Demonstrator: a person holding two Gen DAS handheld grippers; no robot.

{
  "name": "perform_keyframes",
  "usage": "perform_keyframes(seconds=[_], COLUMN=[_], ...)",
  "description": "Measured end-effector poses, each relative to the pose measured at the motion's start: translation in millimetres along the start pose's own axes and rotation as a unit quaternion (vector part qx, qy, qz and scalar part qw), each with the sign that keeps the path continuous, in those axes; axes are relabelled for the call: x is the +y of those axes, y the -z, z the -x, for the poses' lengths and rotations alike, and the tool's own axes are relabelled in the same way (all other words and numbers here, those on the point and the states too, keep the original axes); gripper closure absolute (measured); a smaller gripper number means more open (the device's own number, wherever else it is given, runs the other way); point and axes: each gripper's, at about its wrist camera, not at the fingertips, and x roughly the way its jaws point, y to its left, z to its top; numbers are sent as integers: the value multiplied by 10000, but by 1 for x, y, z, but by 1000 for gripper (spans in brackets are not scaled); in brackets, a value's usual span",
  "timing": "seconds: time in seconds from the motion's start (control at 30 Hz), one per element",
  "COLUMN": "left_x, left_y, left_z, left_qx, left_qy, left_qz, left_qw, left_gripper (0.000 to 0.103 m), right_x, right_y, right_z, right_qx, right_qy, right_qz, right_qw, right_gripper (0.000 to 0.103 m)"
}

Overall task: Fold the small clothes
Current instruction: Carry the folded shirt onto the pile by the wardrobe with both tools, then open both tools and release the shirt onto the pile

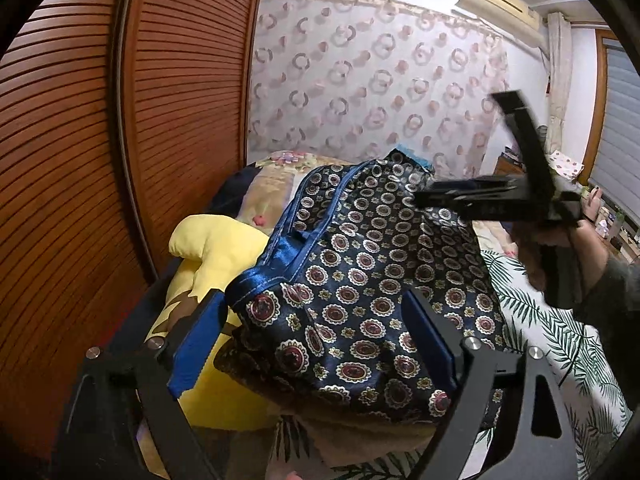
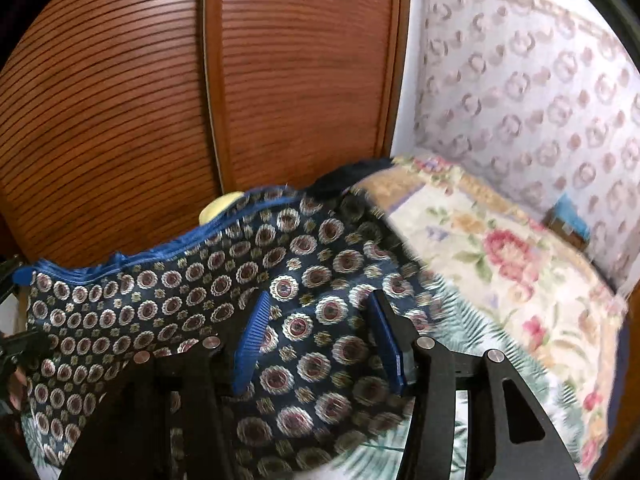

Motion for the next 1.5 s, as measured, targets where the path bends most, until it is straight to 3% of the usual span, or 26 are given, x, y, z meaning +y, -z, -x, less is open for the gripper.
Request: perform_keyframes(seconds=[0.1,0.37,0.5,0.73,1.1,1.27,1.33,1.5], left_x=[-2,-4,-7,-23,-68,-85,-90,-100], left_y=[-1,0,2,3,3,6,8,10], left_z=[4,16,23,34,60,73,80,97], left_qx=[-28,-102,-105,-146,-246,-296,-345,-506], left_qy=[-48,-116,-90,-22,206,269,352,485], left_qz=[-26,-76,-90,-176,-474,-570,-572,-605], left_qw=[10000,9999,9999,9997,9984,9976,9971,9957], left_gripper=[0,0,0,0,0,0,0,0], right_x=[-2,9,8,14,68,82,88,102], right_y=[-9,-32,-18,14,81,110,122,149], right_z=[-26,-43,-28,33,144,184,198,228], right_qx=[262,244,-39,-474,-965,-1190,-1253,-1387], right_qy=[-221,-148,-55,87,432,658,783,959], right_qz=[-246,-220,-342,-503,-751,-865,-905,-1104], right_qw=[9991,9994,9994,9976,9916,9869,9849,9795], right_gripper=[50,50,50,50,49,32,19,17])
